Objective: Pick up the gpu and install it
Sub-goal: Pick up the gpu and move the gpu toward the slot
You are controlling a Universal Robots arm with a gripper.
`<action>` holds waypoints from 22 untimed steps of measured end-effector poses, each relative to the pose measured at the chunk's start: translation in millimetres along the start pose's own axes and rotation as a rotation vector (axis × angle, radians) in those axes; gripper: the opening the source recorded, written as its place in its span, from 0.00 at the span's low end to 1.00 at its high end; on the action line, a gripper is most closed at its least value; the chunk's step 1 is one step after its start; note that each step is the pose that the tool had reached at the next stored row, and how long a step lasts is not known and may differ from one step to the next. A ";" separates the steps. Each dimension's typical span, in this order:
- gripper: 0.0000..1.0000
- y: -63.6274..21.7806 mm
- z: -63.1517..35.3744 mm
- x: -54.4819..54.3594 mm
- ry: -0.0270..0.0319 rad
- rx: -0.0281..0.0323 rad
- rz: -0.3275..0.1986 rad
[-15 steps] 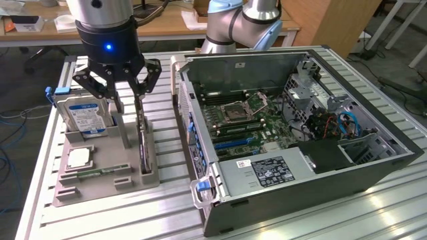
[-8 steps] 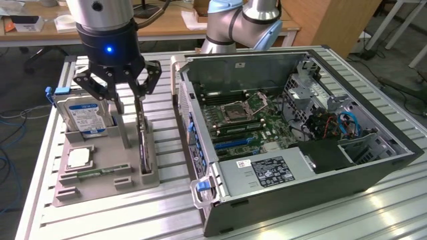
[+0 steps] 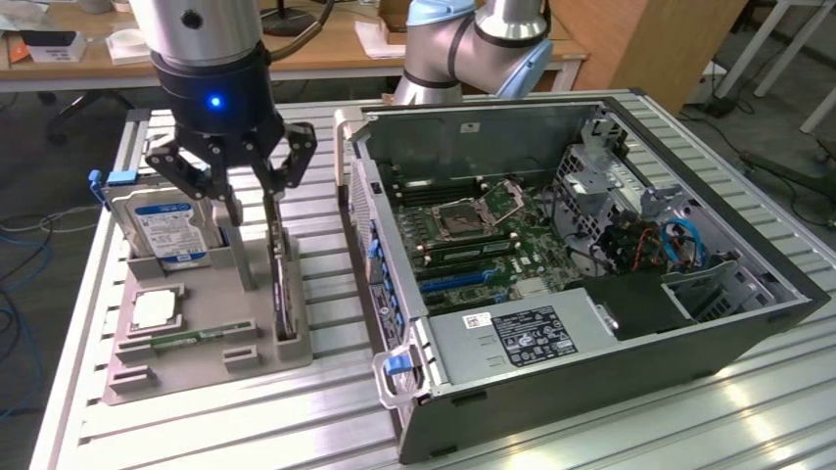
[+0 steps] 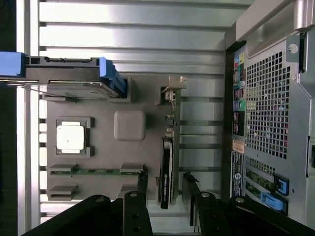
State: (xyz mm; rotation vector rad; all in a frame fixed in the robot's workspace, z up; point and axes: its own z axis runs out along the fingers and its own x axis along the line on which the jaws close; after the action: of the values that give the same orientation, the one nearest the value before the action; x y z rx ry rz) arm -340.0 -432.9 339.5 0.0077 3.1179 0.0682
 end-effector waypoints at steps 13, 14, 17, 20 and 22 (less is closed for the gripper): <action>0.41 -0.8 6.4 0.2 0.0000 0.0000 0.000; 0.41 -0.9 6.9 0.2 0.0000 0.0000 0.000; 0.41 -1.1 8.6 0.2 0.0000 0.0000 0.000; 0.41 -1.6 10.2 0.2 0.0001 0.0000 0.000; 0.41 -1.8 11.4 0.3 0.0000 0.0000 0.000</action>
State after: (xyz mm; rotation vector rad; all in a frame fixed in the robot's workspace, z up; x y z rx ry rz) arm -340.0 -434.3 328.1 0.0073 3.1178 0.0682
